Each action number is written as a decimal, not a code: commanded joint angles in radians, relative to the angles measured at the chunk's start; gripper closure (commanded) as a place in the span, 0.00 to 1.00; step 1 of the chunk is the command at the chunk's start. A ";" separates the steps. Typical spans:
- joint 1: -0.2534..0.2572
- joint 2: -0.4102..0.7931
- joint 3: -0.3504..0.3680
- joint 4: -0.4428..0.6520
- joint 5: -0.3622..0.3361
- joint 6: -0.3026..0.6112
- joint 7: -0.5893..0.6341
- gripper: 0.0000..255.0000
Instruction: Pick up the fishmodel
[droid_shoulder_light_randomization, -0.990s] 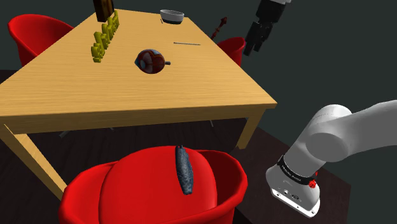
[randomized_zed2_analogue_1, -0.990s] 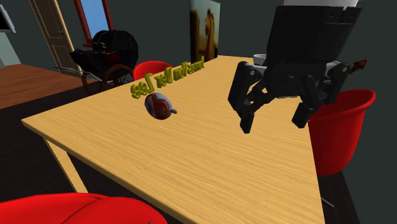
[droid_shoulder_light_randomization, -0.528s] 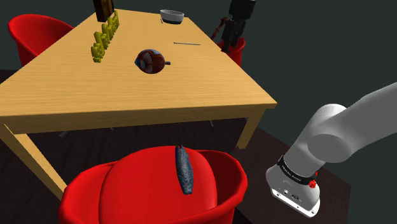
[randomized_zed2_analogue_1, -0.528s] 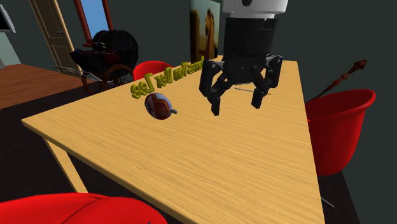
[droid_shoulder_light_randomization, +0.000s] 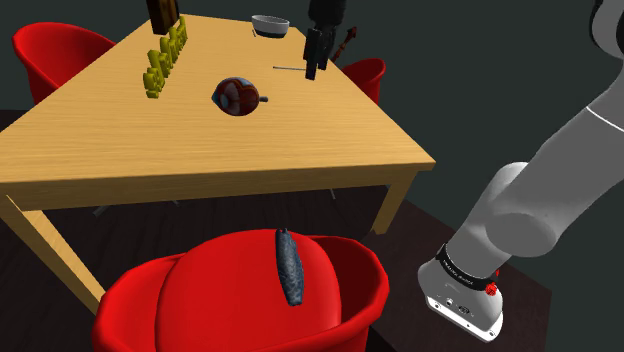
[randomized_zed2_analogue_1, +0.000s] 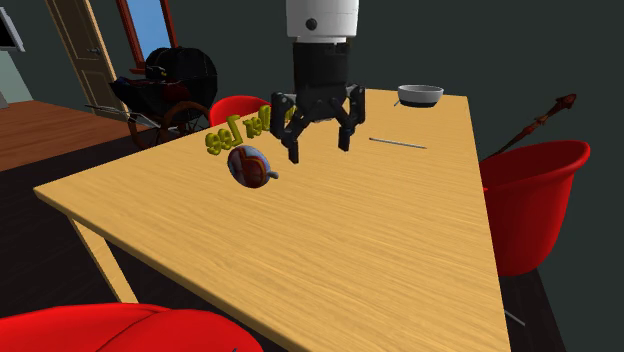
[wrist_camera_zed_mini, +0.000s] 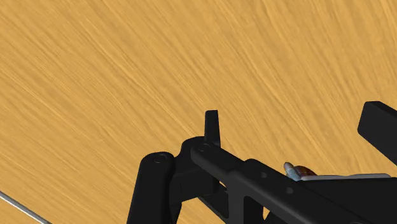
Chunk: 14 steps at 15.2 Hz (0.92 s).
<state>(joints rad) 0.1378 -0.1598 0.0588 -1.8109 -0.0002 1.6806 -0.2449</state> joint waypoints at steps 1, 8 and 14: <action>0.014 0.080 0.014 0.080 -0.006 -0.009 -0.020 0.00; 0.071 0.366 0.067 0.405 -0.048 -0.084 -0.075 0.00; 0.112 0.523 0.090 0.580 -0.080 -0.122 -0.103 0.00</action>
<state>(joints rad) 0.2499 0.3588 0.1487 -1.2245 -0.0789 1.5488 -0.3437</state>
